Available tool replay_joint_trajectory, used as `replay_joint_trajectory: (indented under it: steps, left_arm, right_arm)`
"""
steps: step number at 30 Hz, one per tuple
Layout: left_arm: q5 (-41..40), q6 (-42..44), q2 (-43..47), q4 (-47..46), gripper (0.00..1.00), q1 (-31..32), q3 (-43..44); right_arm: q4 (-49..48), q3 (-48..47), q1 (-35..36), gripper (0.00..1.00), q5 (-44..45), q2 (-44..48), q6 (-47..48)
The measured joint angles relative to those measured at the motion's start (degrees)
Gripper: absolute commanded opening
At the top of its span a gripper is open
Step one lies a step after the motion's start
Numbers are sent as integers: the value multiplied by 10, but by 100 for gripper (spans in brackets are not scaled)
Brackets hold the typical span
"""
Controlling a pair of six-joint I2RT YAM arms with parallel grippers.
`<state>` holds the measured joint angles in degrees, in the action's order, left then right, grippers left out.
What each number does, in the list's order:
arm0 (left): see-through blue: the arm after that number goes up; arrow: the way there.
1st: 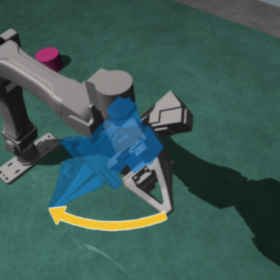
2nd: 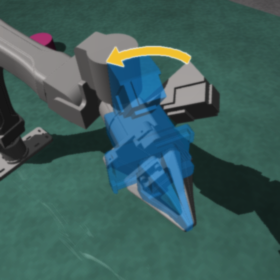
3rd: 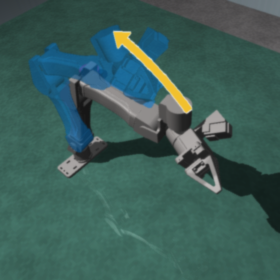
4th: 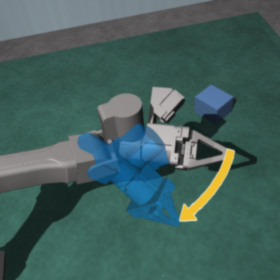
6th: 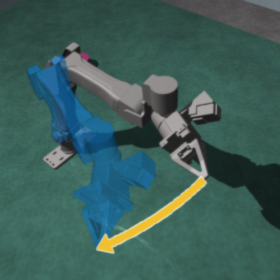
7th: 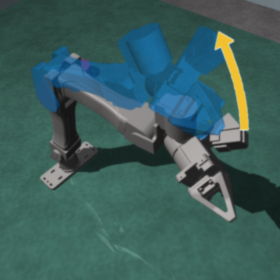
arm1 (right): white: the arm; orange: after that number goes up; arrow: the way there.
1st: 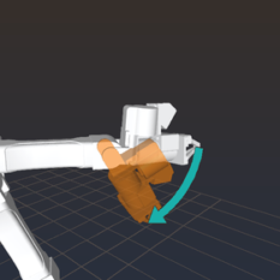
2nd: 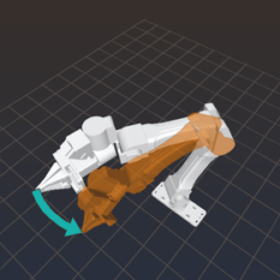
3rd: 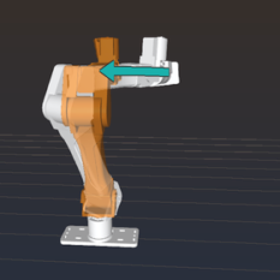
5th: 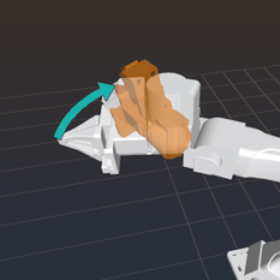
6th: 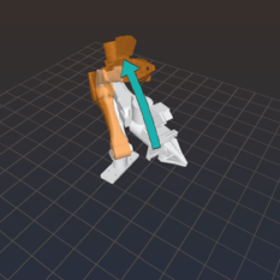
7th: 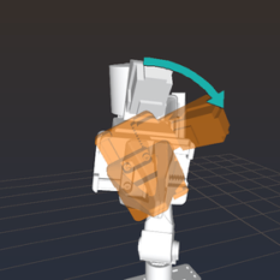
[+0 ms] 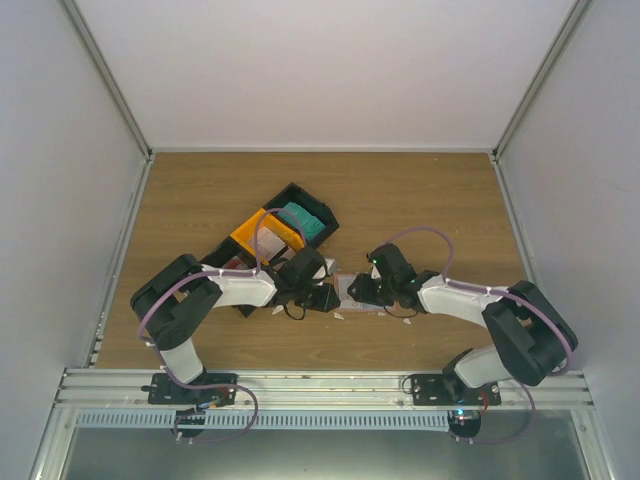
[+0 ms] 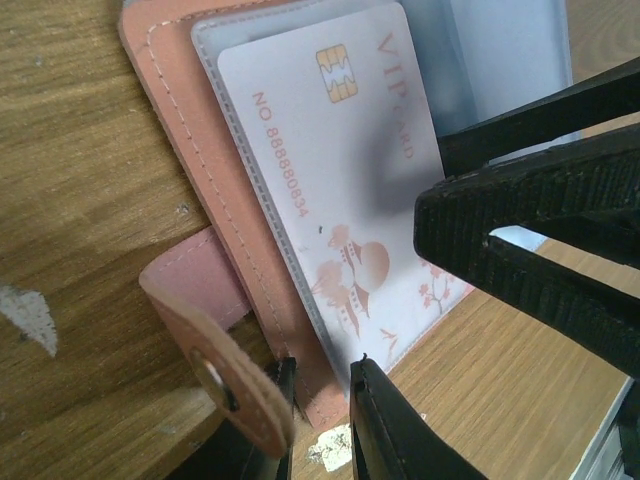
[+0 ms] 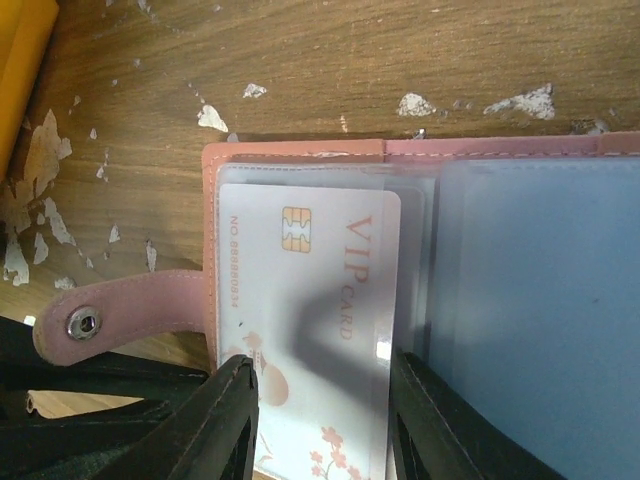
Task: Put the credit cards into the card holder
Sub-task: Insert the credit card into the card holder, then move the storage box to the center of the board.
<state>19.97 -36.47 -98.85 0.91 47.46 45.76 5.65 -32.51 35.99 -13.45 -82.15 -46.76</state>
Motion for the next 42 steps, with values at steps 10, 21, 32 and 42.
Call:
replay_joint_trajectory:
  steps: [10,21,32,42]
  left_arm:
    - [-31,9,27,21,52,0,0]
    - [-195,5,247,164,33,-1,2]
    - [-309,-64,336,329,25,-137,-56]
    - [-251,14,211,311,35,-219,-6]
  right_arm:
    - [55,-7,7,55,63,66,19]
    - [111,-30,7,58,128,223,41]
    - [67,-30,7,57,88,170,61]
    - [-68,-34,8,51,38,48,86]
